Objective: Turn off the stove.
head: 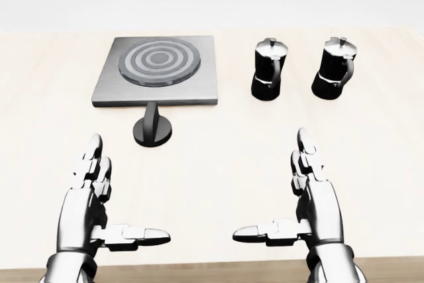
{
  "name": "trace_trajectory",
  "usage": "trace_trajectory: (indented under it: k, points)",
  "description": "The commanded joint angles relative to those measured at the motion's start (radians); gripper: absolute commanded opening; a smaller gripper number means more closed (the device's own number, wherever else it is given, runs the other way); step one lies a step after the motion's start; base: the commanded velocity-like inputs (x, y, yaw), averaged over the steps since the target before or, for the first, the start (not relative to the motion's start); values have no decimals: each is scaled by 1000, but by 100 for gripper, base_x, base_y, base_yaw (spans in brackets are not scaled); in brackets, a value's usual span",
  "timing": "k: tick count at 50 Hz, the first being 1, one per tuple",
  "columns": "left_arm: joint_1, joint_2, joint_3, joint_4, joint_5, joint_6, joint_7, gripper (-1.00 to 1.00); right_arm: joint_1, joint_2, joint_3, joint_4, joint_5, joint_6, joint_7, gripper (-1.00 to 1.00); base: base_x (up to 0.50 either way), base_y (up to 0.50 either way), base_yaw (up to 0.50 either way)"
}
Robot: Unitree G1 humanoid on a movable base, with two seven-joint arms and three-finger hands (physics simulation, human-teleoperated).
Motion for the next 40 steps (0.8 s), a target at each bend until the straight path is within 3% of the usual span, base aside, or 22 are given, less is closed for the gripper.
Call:
trace_trajectory:
  k: [1, 5, 8, 9, 11, 12, 13, 16, 22, 40]
  points:
    - [1, 10, 23, -6, -17, -5, -23, 100, 0, -14, -25, -17, 11, -1, 38, 100, 0, 0, 0]
    - [4, 11, 23, -33, -24, 20, -25, 100, -3, -13, -27, -59, 28, 19, 47, 100, 0, 0, 0]
    - [-8, 16, 30, -137, -36, 83, -23, 100, -9, -13, -37, -162, 58, 72, 49, 100, 0, 0, 0]
    - [-13, 19, 32, -196, -45, 86, -30, 100, -11, -13, -40, -210, 68, 88, 44, 100, 0, 0, 0]
    - [-50, 28, 57, -389, -71, 86, -18, 100, -20, -6, -61, -378, 124, 88, 16, 100, 0, 0, 0]
    - [-80, 29, 84, -499, -129, 86, -12, 100, -30, -6, -68, -461, 157, 88, 3, 100, 0, 0, 0]
    - [-166, 49, 140, -652, -214, 86, 24, 100, -61, -14, -89, -612, 212, 88, -21, 100, 0, 0, 0]
    - [-207, 80, 145, -651, -231, 86, 51, 100, -82, -35, -95, -660, 220, 88, -36, 100, 0, 0, 0]
    - [-186, 73, 126, -600, -230, 86, 64, 100, -92, -33, -99, -655, 244, 88, -27, 100, 0, 0, 0]
    - [-195, 83, 142, -550, -252, 86, 80, 100, -80, -37, -99, -643, 239, 88, -27, 100, 0, 0, 0]
